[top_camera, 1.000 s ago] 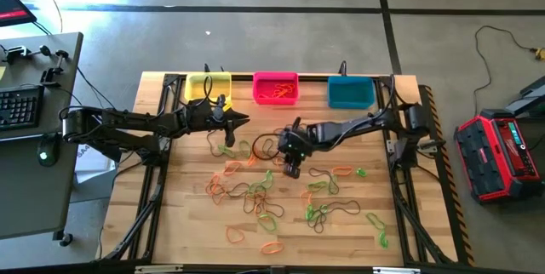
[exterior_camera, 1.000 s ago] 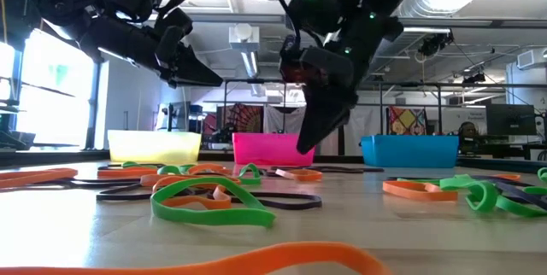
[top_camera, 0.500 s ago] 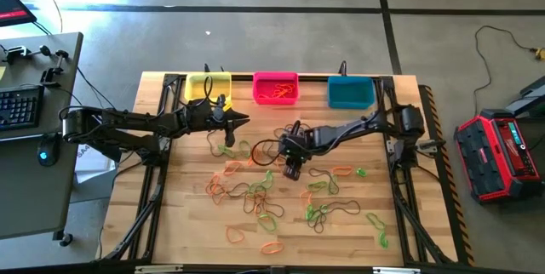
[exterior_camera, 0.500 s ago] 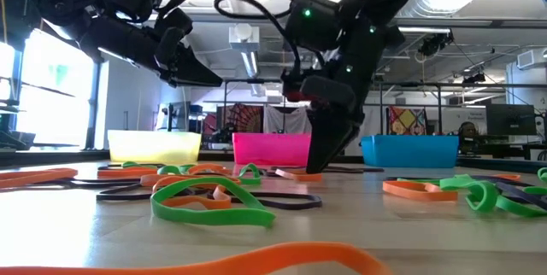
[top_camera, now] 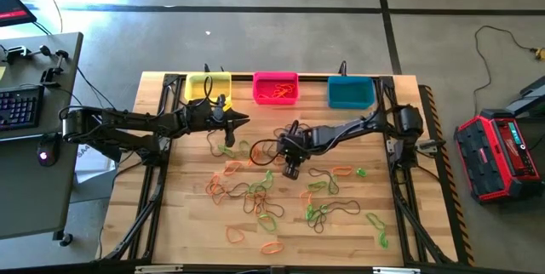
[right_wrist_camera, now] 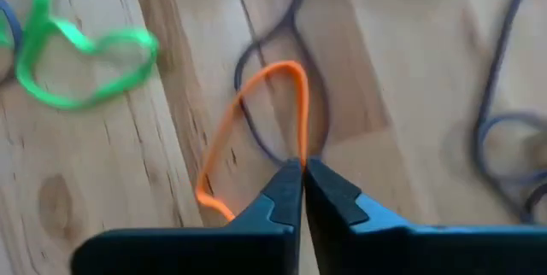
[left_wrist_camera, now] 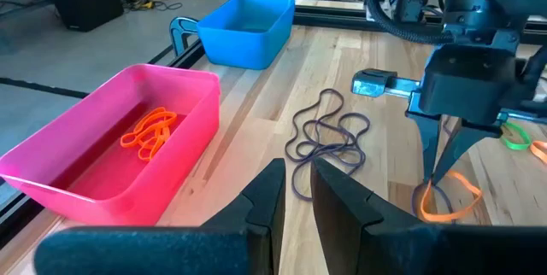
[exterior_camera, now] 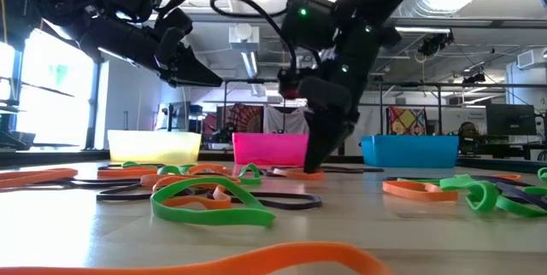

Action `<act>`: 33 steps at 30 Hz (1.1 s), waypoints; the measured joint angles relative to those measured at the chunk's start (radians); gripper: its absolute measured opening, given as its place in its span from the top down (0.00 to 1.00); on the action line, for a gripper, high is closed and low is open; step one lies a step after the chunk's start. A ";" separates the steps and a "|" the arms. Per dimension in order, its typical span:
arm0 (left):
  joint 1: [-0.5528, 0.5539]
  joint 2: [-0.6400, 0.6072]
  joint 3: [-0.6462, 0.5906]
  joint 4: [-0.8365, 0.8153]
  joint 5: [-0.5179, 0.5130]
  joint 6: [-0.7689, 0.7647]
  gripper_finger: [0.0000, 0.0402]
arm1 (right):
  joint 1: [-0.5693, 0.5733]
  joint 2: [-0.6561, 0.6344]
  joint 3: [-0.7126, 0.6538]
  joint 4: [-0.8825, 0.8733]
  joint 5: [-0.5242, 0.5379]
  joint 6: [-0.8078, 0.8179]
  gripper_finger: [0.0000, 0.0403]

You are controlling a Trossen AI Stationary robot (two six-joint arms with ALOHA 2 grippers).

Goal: Sort rubber bands into baskets
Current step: Put the orange rubber band into the pink bin

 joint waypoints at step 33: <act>0.000 0.000 0.000 0.009 -0.001 0.002 0.88 | -0.474 -0.076 0.176 0.087 0.220 -0.352 1.00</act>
